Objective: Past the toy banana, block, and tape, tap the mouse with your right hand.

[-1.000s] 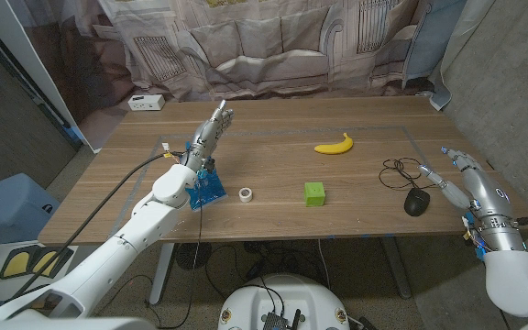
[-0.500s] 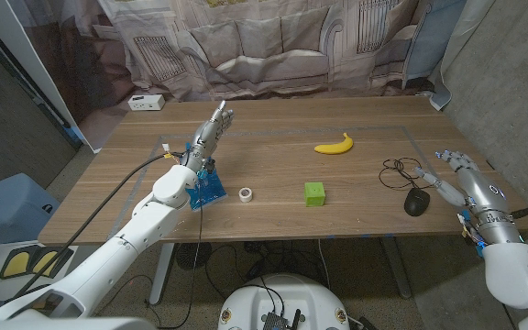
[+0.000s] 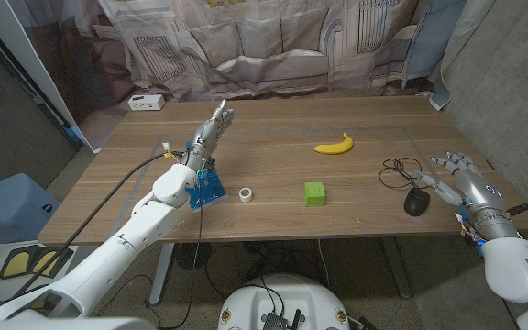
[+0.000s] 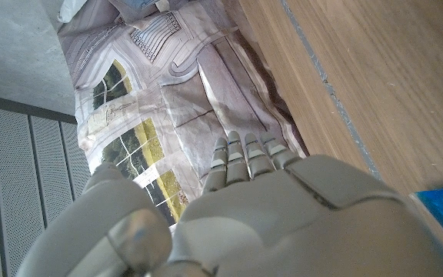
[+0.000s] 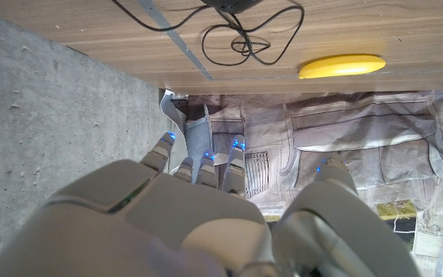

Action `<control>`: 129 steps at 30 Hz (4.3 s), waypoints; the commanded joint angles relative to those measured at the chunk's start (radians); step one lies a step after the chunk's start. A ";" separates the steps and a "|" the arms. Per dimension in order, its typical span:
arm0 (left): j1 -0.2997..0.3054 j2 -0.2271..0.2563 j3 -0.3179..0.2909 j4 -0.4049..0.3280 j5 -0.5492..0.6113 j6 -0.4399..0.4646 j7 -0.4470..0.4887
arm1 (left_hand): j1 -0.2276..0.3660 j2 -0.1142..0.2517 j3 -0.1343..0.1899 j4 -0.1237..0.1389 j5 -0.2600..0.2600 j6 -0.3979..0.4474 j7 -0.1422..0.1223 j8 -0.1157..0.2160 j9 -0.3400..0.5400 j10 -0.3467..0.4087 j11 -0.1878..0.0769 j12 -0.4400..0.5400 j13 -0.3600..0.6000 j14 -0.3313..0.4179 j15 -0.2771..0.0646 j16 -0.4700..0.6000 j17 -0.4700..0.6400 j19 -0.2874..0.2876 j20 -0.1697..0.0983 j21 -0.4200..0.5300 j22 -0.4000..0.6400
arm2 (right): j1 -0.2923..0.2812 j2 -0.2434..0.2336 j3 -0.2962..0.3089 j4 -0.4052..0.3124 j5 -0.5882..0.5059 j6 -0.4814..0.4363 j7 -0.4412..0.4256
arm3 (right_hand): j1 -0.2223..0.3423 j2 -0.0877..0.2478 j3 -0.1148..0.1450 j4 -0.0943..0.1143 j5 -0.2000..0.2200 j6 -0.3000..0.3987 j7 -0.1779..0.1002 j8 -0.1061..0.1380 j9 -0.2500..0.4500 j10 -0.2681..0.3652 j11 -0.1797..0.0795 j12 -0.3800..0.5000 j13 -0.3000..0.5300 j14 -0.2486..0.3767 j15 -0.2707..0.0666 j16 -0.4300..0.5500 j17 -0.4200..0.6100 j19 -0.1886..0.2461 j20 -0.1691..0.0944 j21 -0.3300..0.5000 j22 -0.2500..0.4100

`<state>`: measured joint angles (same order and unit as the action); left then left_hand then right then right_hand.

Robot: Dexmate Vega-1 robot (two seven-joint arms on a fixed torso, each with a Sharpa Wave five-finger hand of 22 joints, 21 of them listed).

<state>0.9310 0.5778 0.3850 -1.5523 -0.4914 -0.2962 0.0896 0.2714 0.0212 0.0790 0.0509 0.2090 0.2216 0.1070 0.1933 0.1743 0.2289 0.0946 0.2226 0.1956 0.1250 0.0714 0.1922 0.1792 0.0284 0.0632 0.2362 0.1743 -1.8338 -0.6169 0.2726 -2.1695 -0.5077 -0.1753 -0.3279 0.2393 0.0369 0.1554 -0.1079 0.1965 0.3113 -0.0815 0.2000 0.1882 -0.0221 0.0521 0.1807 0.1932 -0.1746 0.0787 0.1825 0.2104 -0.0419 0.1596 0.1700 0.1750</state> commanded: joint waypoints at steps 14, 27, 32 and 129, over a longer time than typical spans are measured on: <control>-0.006 -0.012 0.007 0.014 0.011 0.004 0.018 | 0.009 0.009 0.002 -0.009 -0.002 0.017 0.003 0.003 0.005 0.015 0.003 0.003 0.002 0.012 0.006 0.000 0.001 0.013 -0.006 -0.006 0.003 | 0.029 -0.092 -0.033 -0.042 0.056 -0.215 0.130 | 0.017 0.042 0.027 -0.015 -0.012 0.096 -0.037 0.010 0.002 -0.155 -0.024 -0.002 0.003 -0.163 -0.009 0.001 0.001 -0.232 0.006 -0.004 0.005; -0.013 -0.015 0.009 0.028 0.005 0.008 0.011 | 0.011 0.011 0.002 -0.010 -0.003 0.018 0.003 0.002 0.005 0.015 0.000 0.002 0.002 0.018 0.006 0.002 0.001 0.014 -0.007 -0.009 0.003 | 0.046 -0.132 -0.082 -0.036 0.065 -0.268 0.114 | -0.054 0.040 0.004 0.019 -0.017 0.105 -0.029 0.002 0.003 -0.247 -0.040 -0.001 0.005 -0.256 -0.025 0.007 0.014 -0.343 -0.024 0.006 0.007; -0.015 -0.015 0.009 0.031 0.004 0.006 0.008 | 0.012 0.012 0.002 -0.011 -0.003 0.018 0.003 0.002 0.005 0.015 0.000 0.001 0.002 0.019 0.006 0.002 0.001 0.014 -0.007 -0.010 0.003 | 0.053 -0.144 -0.101 -0.029 0.073 -0.275 0.100 | -0.070 0.033 -0.003 0.024 -0.016 0.116 -0.031 0.005 0.003 -0.244 -0.042 0.006 0.005 -0.255 -0.025 0.012 0.016 -0.347 -0.024 0.010 0.007; 0.003 -0.010 0.011 0.013 0.006 0.035 0.034 | 0.015 0.020 0.001 -0.020 -0.007 0.023 0.001 -0.002 0.005 0.024 -0.005 -0.001 0.003 0.025 0.007 -0.001 0.001 0.010 0.002 -0.030 0.004 | 0.195 -0.418 -0.336 0.069 0.351 -0.505 -0.045 | -0.094 0.027 -0.010 0.022 -0.003 0.234 -0.039 0.023 0.003 -0.182 -0.040 0.034 0.003 -0.191 -0.025 0.045 0.009 -0.313 -0.030 0.039 0.007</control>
<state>0.9325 0.5728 0.3940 -1.5413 -0.4850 -0.2622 0.1186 0.2819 0.0317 0.0789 0.0345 0.2034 0.2375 0.1125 0.1933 0.1743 0.2448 0.0892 0.2226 0.1958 0.1413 0.0801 0.1923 0.1793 0.0396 0.0590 0.2069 0.1743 -1.6492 -1.0074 -0.0402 -2.1016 -0.1880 -0.6548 -0.3611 0.1424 0.0608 0.1441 -0.0814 0.1855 0.5312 -0.1214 0.2130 0.1887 -0.1698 0.0072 0.2080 0.1928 -0.1734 0.0607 0.2223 0.2182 -0.1715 0.1287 0.2042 0.1790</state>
